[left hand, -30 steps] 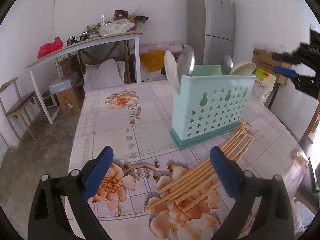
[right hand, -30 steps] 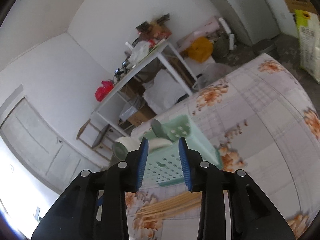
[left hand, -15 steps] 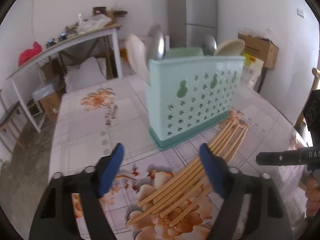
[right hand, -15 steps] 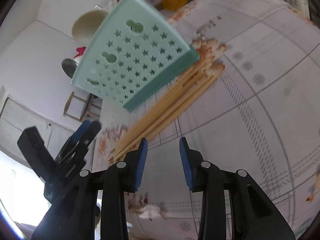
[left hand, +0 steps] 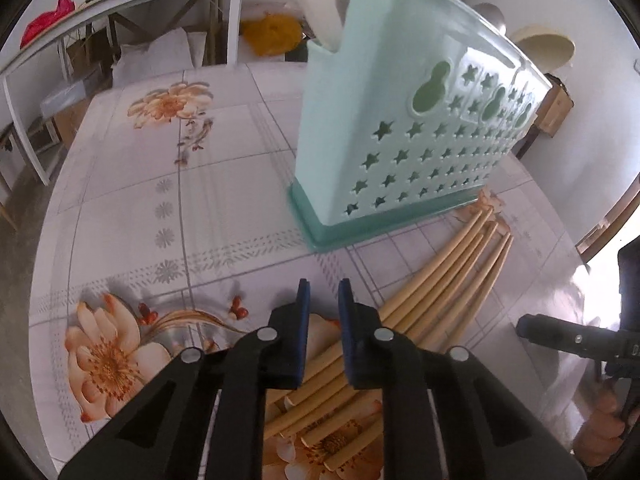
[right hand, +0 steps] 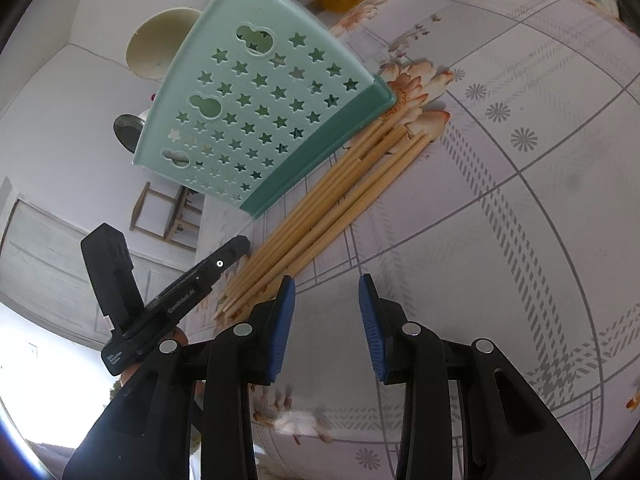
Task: Organize utensils
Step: 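Lower both open tools down to the pile of wooden chopsticks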
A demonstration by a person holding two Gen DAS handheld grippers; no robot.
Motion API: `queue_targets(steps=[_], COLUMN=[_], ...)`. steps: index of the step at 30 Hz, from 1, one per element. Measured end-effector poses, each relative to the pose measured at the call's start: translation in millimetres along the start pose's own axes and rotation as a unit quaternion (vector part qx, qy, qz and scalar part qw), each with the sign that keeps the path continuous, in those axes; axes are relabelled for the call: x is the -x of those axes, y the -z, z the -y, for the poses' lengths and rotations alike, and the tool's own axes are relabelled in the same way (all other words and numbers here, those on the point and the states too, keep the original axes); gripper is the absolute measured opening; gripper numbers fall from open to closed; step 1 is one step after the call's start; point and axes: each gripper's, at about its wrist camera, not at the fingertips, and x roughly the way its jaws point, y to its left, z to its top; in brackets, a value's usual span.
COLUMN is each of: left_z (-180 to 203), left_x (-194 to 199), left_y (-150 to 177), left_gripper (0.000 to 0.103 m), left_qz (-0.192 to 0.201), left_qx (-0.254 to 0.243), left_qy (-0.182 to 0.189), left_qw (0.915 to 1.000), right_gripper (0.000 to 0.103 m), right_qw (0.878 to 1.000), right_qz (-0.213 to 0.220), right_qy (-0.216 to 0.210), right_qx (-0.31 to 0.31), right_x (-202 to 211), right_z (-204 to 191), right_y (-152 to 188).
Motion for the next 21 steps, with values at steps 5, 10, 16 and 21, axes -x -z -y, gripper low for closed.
queue_targets(steps=[5, 10, 16, 21], left_z=[-6.0, -5.6, 5.1, 24.5], left_x=[3.9, 10.6, 19.7, 22.8], left_y=[4.5, 16.1, 34.7, 51.6], left_gripper=[0.013, 0.013, 0.013, 0.013], left_qz=[-0.022, -0.060, -0.084, -0.100], left_qx=[0.040, 0.082, 0.103, 0.101], left_qy=[0.039, 0.097, 0.139, 0.175], left_qw=[0.9982, 0.9901, 0.9814, 0.9743], right_gripper=[0.033, 0.031, 0.023, 0.020], right_qw=[1.000, 1.000, 1.000, 0.999], right_qz=[0.002, 0.003, 0.007, 0.014], right_qy=[0.002, 0.005, 0.027, 0.046], right_qx=[0.000, -0.006, -0.004, -0.005], right_x=[0.6, 3.9, 9.3, 12.6], right_z=[0.0, 1.9, 3.6, 3.7], right_y=[0.8, 4.7, 8.3, 11.0])
